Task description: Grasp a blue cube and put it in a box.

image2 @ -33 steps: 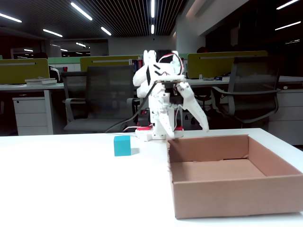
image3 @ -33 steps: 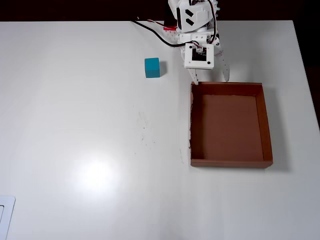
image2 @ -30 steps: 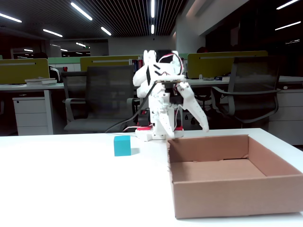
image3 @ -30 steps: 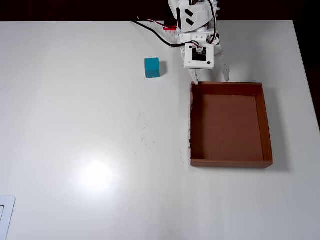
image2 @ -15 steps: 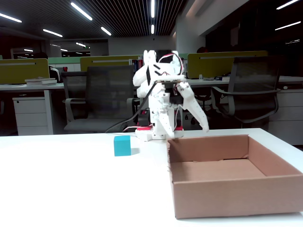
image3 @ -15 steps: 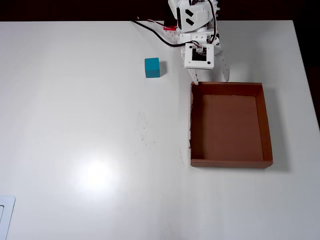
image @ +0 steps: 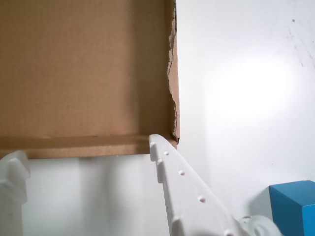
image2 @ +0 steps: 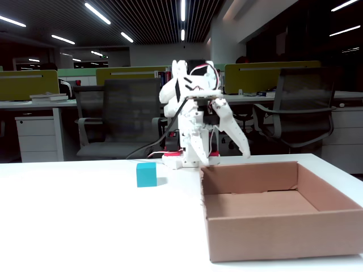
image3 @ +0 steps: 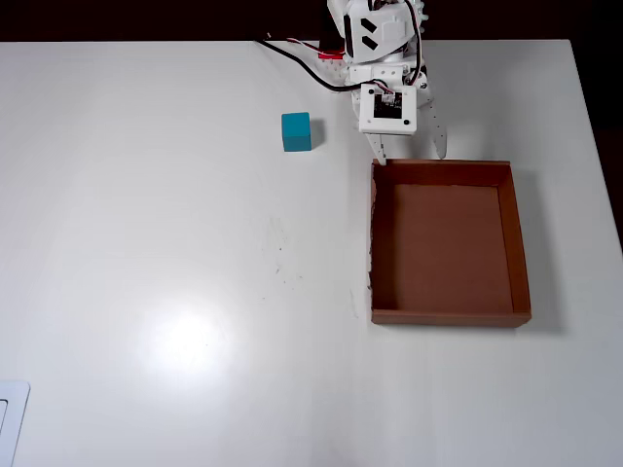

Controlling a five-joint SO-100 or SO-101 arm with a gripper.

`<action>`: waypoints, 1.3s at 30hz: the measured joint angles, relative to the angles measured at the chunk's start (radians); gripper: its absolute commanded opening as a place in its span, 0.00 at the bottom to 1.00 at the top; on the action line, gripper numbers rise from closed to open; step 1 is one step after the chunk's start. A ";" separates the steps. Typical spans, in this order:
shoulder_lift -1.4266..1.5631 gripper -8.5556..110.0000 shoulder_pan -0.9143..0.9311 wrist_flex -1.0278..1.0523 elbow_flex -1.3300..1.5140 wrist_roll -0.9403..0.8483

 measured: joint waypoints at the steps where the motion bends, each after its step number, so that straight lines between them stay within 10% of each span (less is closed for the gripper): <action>1: 0.000 0.33 0.000 0.002 0.000 0.000; 16: 0.002 0.29 -0.020 0.040 -0.002 -0.009; 39: -0.499 0.33 0.394 0.454 -0.669 -0.526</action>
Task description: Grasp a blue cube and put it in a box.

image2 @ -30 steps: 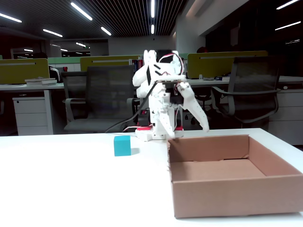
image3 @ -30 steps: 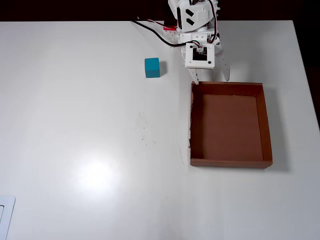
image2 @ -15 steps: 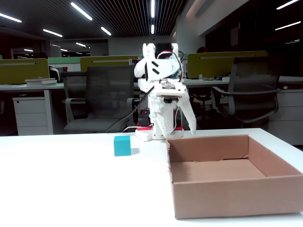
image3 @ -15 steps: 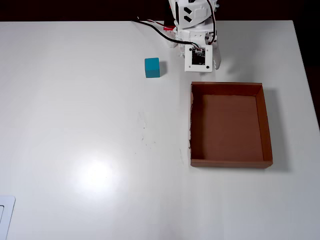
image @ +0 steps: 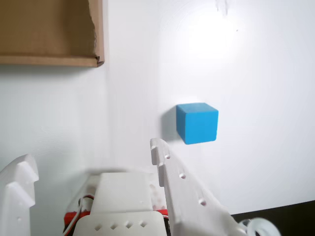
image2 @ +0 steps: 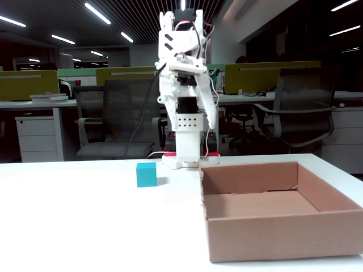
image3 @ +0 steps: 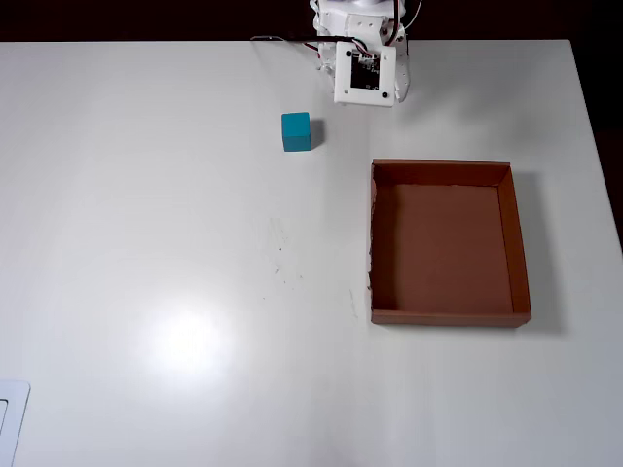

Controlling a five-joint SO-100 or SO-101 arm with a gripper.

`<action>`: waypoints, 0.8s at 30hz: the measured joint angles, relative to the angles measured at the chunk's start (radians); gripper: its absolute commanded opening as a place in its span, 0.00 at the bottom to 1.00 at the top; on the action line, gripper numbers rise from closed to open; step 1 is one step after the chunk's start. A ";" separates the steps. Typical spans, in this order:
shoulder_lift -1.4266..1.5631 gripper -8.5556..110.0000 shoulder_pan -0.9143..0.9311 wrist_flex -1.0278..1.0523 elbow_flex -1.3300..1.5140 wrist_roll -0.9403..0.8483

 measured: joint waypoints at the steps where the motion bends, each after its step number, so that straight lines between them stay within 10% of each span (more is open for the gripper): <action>1: -0.015 0.33 0.028 0.012 -0.020 -0.031; 24: -0.308 0.34 0.566 -0.160 -0.049 -0.571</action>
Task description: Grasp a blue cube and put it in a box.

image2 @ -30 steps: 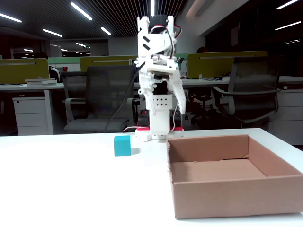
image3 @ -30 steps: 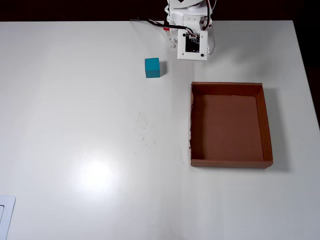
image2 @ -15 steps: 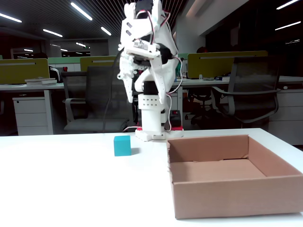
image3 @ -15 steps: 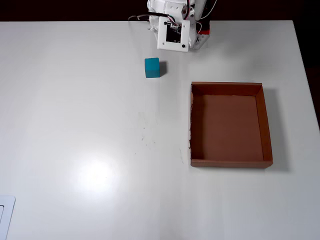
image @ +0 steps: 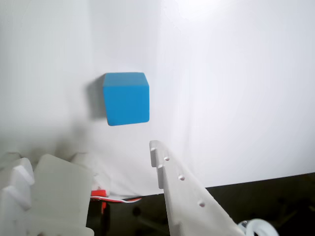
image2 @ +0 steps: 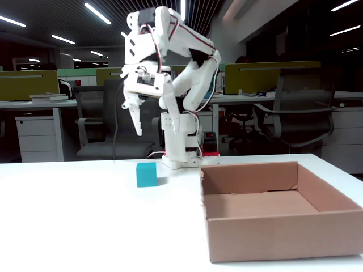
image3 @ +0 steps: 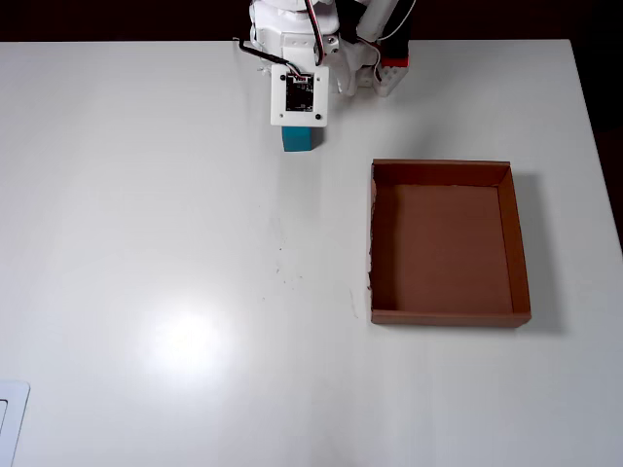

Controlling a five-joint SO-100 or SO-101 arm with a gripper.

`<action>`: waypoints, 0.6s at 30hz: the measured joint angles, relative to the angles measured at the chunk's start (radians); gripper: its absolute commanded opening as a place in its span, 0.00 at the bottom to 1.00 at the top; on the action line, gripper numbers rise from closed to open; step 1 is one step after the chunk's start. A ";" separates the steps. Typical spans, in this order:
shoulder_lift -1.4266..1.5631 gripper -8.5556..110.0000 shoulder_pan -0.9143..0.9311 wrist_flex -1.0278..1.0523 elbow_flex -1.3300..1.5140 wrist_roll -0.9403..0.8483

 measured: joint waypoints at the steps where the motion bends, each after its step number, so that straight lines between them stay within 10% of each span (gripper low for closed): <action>1: -0.002 0.34 0.002 -0.003 0.000 -0.002; 18: -0.075 0.33 0.087 -0.301 0.225 -0.069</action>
